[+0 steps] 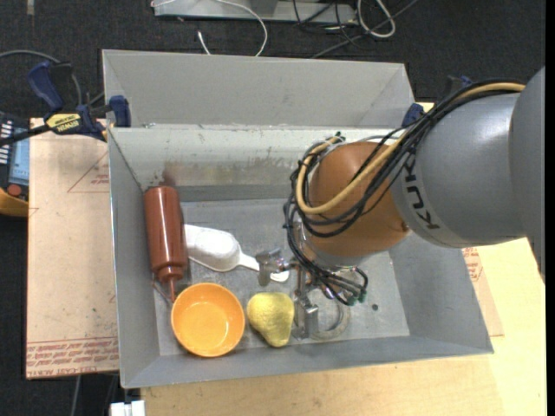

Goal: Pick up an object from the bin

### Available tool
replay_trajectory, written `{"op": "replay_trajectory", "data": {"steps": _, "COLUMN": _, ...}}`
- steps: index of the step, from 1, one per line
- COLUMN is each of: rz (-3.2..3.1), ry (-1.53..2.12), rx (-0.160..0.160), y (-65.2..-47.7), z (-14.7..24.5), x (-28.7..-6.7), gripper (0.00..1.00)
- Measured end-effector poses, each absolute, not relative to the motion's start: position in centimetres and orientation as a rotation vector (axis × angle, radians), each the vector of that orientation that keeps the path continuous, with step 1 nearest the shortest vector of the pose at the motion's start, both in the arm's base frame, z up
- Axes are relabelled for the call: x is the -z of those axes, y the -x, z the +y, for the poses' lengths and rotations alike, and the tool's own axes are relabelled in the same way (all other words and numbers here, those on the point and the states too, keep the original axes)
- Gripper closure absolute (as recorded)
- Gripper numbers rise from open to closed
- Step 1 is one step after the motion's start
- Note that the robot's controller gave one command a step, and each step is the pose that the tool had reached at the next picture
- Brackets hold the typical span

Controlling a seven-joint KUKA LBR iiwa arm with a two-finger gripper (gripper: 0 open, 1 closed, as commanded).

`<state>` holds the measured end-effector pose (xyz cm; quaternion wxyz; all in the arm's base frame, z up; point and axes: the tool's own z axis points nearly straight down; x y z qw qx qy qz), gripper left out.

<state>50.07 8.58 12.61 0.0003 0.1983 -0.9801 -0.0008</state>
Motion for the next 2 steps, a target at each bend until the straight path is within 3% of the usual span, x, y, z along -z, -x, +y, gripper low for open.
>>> {"op": "replay_trajectory", "data": {"steps": 1, "rz": -3.094, "ry": -0.609, "rx": 0.008, "y": -49.59, "z": 8.93, "x": -12.48, "gripper": 1.0}}
{"op": "replay_trajectory", "data": {"steps": 2, "rz": -3.089, "ry": -0.608, "rx": 0.009, "y": -49.45, "z": 8.94, "x": -12.36, "gripper": 0.0}}
